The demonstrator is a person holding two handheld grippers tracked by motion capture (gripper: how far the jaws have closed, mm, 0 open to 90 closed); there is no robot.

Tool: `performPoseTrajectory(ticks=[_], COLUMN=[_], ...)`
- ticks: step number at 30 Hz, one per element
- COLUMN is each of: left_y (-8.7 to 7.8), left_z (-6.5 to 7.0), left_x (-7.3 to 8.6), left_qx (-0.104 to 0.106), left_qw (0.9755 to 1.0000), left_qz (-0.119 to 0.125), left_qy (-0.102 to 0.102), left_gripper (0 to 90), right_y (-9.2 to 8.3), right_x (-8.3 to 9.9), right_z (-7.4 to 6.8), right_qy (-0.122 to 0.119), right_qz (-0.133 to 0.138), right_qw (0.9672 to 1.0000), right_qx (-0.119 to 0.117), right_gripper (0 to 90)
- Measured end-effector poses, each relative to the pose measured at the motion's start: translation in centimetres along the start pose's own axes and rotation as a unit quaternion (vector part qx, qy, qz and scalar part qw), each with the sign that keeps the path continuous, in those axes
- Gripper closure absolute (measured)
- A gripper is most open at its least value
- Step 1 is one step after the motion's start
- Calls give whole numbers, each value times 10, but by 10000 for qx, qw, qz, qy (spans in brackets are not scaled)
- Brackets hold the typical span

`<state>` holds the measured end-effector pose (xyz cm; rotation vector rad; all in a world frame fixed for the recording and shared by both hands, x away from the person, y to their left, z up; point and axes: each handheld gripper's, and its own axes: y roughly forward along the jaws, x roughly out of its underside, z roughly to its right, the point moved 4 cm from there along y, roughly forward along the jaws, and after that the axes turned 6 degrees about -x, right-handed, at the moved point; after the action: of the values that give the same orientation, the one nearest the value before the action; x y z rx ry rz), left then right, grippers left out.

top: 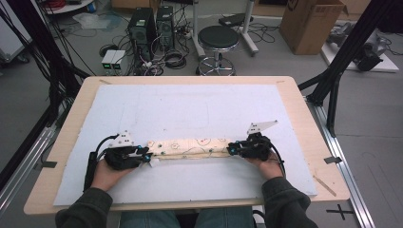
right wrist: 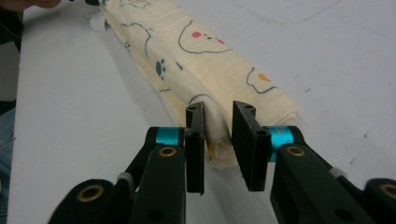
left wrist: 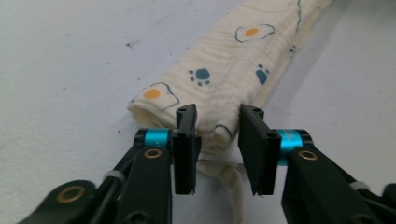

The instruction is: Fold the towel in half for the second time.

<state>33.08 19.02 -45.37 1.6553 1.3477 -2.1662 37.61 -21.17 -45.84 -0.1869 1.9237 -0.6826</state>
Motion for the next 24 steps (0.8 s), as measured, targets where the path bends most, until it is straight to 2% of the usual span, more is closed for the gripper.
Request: performPoseTrajectory(ticks=[2,5,8,9,13,15,17,21,24], left_y=[-3,-8,-12,-12,-12,-9,-6,5,16], left_z=[1,3,3,3,3,2,1,2,3], left_x=[0,-2,-6,-7,-13,-19,-25,-35,-40], left_qx=[45,112,112,118,134,97,56,23,105], left_qw=[10000,9997,9994,9994,9990,9988,9987,9994,9994], left_qz=[21,194,284,311,400,448,487,345,341], left_qy=[11,-71,-134,-130,-158,-184,-157,-23,-31], left_gripper=[598,552,511,505,500,529,653,813,860], right_y=[-2,-10,-16,-17,-20,-19,-18,-10,-1], right_x=[2,2,1,1,-5,-11,-19,-31,-39], right_z=[-2,-6,-9,-10,-12,-13,-13,-10,-7], right_qy=[69,115,80,127,55,-27,-68,-180,-179], right_qz=[13,190,340,363,473,464,446,332,253], right_qw=[10000,9997,9993,9991,9987,9989,9990,9993,9995], right_qx=[-7,-105,-148,-150,-156,-108,-50,-10,-68], right_gripper=[663,602,586,584,578,578,616,718,772])
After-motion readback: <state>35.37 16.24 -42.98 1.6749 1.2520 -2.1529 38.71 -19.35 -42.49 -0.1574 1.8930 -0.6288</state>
